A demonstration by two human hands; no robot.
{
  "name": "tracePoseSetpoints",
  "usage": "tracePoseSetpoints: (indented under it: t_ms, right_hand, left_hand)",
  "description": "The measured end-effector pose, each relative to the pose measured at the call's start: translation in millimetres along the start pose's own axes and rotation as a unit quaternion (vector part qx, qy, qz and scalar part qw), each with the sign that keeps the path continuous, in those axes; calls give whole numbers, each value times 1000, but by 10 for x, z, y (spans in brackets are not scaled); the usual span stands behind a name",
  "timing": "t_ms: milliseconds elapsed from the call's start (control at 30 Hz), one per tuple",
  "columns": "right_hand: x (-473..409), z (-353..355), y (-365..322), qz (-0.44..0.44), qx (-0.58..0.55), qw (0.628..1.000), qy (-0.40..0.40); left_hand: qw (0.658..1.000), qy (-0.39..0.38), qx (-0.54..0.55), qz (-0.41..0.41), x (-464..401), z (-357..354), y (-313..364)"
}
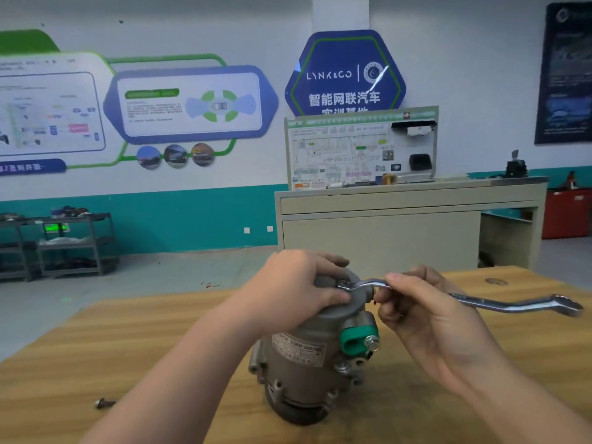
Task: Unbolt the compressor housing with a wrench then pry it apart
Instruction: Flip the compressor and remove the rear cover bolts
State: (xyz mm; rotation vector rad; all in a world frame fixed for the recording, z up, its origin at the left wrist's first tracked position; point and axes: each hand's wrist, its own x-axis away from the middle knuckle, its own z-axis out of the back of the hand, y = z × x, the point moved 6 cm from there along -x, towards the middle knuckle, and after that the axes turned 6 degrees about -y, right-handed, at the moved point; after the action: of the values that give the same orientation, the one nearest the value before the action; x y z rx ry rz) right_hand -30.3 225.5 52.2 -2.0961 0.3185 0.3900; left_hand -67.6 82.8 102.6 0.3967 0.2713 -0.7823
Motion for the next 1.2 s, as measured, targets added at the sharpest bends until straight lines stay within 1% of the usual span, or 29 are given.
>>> tracePoseSetpoints:
  t_ms: [67, 133, 167, 300, 367, 433, 467, 533, 567, 600, 633, 667, 700, 733, 767, 800, 867, 900, 933, 967, 1000, 1033, 1067, 1100, 1133, 1167, 1200]
  right_hand:
    - [-7, 9, 14, -10, -14, 1000, -8]
    - [-26, -9, -2, -8, -32, 999, -21]
    - [-45, -30, -26, -4, -47, 999, -28]
    - [-143, -187, -149, 9, -99, 994, -54]
    - [-156, -313, -139, 7, -116, 991, -70]
    - [-143, -456, -116, -13, -166, 983, -83]
    - [-139, -499, -131, -21, -215, 973, -86]
    - [-149, -507, -244, 0, -316, 945, -84]
    - [-159, -489, -308, 24, -322, 943, -81]
    - [-161, -458, -343, 48, -273, 958, -73]
    - [-158, -437, -334, 69, -170, 981, -58]
    - [-142, -417, -285, 87, -31, 995, -39]
    - [-99, -412, -210, 100, 118, 988, -18]
    - [-43, -434, -120, 109, 246, 963, -8]
    - [10, -485, -33, 120, 343, 931, -17]
    - [57, -540, 50, 136, 426, 894, -37]
    - [87, -567, 163, 183, 567, 801, -51]
    - [76, -570, 179, 207, 621, 754, -45]
    - [59, -570, 183, 227, 658, 717, -44]
    - [36, -572, 185, 240, 675, 696, -51]
    - [14, -564, 182, 250, 682, 685, -60]
    - [-13, -527, 166, 258, 684, 679, -67]
    - [-53, -463, 150, 257, 677, 685, -76]
    - [-103, -384, 128, 245, 652, 711, -92]
    - [-165, -298, 108, 218, 611, 753, -113]
    - [-235, -215, 102, 182, 568, 791, -133]
    - [-306, -150, 112, 142, 533, 820, -152]
  left_hand:
    - [1000, -4, 9, 6, -13, -17, -3]
    - [1000, 1, -15, 0, 3, -44, 20]
    - [1000, 16, -10, -4, 18, -39, 39]
    - [984, 119, 129, -8, 63, 166, 84]
    - [977, 154, 148, -12, 97, 303, 81]
    - [973, 188, 129, -32, 200, 444, 92]
    - [973, 203, 103, -35, 271, 503, 64]
    - [971, 233, 55, -6, 429, 596, -129]
    - [967, 248, 54, 33, 514, 623, -327]
    - [959, 260, 54, 94, 606, 629, -595]
    - [949, 260, 35, 173, 715, 608, -905]
    - [934, 240, -10, 263, 837, 543, -1240]
    - [914, 204, -54, 347, 977, 433, -1569]
    - [892, 161, -79, 415, 1120, 283, -1860]
    - [874, 123, -82, 462, 1249, 111, -2099]
    - [862, 90, -76, 494, 1359, -72, -2292]
    - [848, 47, -71, 522, 1509, -364, -2543]
    - [845, 37, -71, 528, 1554, -454, -2624]
    - [843, 33, -69, 533, 1585, -509, -2689]
    - [840, 32, -66, 537, 1607, -538, -2741]
    - [837, 28, -65, 542, 1620, -561, -2770]
    - [833, 22, -70, 548, 1622, -568, -2771]
    - [831, 24, -82, 550, 1602, -548, -2734]
    - [836, 46, -92, 538, 1538, -491, -2639]
    - [855, 94, -82, 503, 1424, -403, -2479]
    - [883, 158, -38, 440, 1270, -304, -2260]
    - [909, 216, 41, 354, 1089, -203, -1988]
